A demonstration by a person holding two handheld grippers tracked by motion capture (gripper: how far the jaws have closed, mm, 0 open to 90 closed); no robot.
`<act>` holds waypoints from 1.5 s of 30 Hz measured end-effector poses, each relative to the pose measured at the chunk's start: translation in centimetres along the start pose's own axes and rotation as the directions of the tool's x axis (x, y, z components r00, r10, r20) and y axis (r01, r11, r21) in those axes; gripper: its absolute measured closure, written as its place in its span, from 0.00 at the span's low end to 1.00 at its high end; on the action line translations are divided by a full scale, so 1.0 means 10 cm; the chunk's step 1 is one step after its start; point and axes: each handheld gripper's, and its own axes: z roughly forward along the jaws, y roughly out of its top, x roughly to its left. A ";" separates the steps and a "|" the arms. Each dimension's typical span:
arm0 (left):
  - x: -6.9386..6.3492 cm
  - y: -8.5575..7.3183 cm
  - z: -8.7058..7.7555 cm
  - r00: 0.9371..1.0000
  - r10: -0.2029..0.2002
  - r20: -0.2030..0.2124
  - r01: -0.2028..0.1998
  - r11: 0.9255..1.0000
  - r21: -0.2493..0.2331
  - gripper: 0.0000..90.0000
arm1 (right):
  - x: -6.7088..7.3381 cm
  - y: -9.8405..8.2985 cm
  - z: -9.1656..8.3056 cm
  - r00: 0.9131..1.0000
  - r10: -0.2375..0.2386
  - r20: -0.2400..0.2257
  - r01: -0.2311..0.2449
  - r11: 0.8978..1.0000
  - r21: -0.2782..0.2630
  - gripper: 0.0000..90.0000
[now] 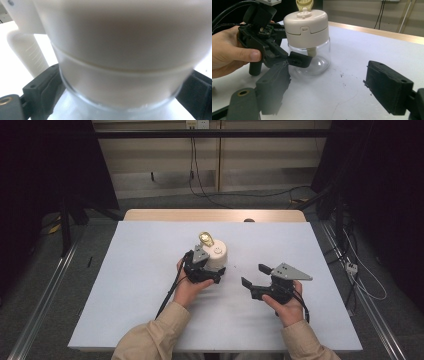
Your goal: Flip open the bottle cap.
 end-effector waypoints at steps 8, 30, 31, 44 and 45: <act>0.07 -0.13 -0.27 0.999 -0.011 0.050 0.011 1.000 -0.001 0.06 | 0.00 -0.05 -0.03 1.000 -0.013 -0.001 0.013 1.000 0.017 0.19; 0.34 -0.47 -1.25 0.997 0.014 0.081 -0.013 1.000 -0.006 0.05 | -0.04 -0.23 -0.22 1.000 -0.012 0.015 0.011 1.000 0.029 0.15; 0.35 -0.49 -1.29 0.997 -0.004 0.082 0.005 1.000 -0.012 0.05 | -0.04 -0.23 -0.23 1.000 -0.015 0.011 0.015 0.999 0.031 0.15; 0.60 -0.73 -1.69 0.999 -0.027 0.024 0.027 0.999 -0.018 0.06 | -0.09 -0.30 -0.36 0.999 -0.001 0.034 0.000 0.999 0.040 0.15; 0.61 -0.74 -1.71 0.999 -0.035 0.025 0.035 0.999 -0.018 0.06 | -0.09 -0.31 -0.36 0.999 0.000 0.035 -0.001 0.999 0.041 0.15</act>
